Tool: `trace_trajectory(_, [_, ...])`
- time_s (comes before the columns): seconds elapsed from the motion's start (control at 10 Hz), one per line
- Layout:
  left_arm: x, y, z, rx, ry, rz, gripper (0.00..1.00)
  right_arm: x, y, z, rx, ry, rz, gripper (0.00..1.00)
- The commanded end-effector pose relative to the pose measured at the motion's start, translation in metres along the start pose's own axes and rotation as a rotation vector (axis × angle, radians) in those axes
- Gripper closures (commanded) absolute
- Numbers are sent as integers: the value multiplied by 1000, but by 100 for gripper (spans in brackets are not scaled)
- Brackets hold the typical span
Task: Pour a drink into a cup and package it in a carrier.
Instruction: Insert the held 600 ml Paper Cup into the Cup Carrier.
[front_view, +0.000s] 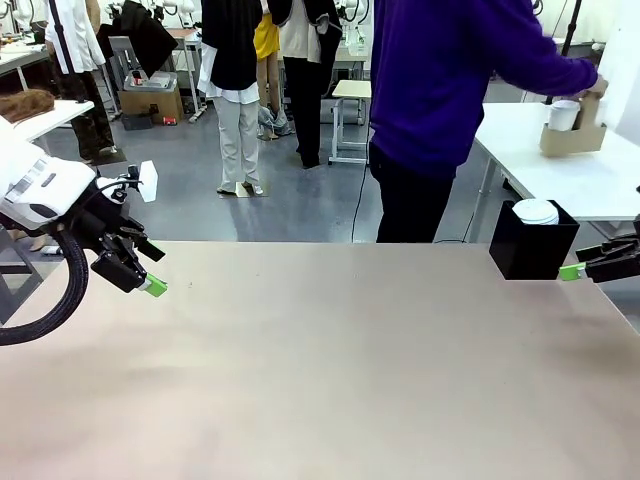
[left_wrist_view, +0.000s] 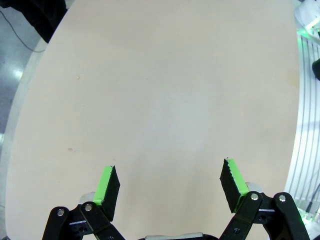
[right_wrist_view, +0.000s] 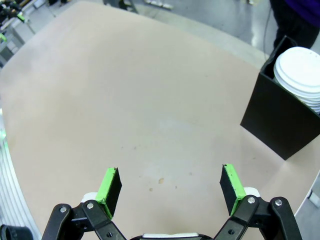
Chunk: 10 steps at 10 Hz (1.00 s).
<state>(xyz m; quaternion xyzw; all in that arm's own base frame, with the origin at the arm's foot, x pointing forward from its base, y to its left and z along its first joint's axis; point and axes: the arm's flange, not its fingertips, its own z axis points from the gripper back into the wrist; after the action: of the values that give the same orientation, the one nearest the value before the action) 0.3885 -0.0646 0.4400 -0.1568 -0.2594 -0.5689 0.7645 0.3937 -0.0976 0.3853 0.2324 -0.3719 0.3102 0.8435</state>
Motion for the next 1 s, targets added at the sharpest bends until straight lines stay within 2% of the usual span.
trace_trajectory(0.0, [0, 0, -1, -9, -20, -5, 0, 1, 0, 2, -2, -5, 8, 0])
trace_trajectory(0.9, [0, 0, -1, -9, -20, -5, 0, 1, 0, 2, -2, -5, 8, 0])
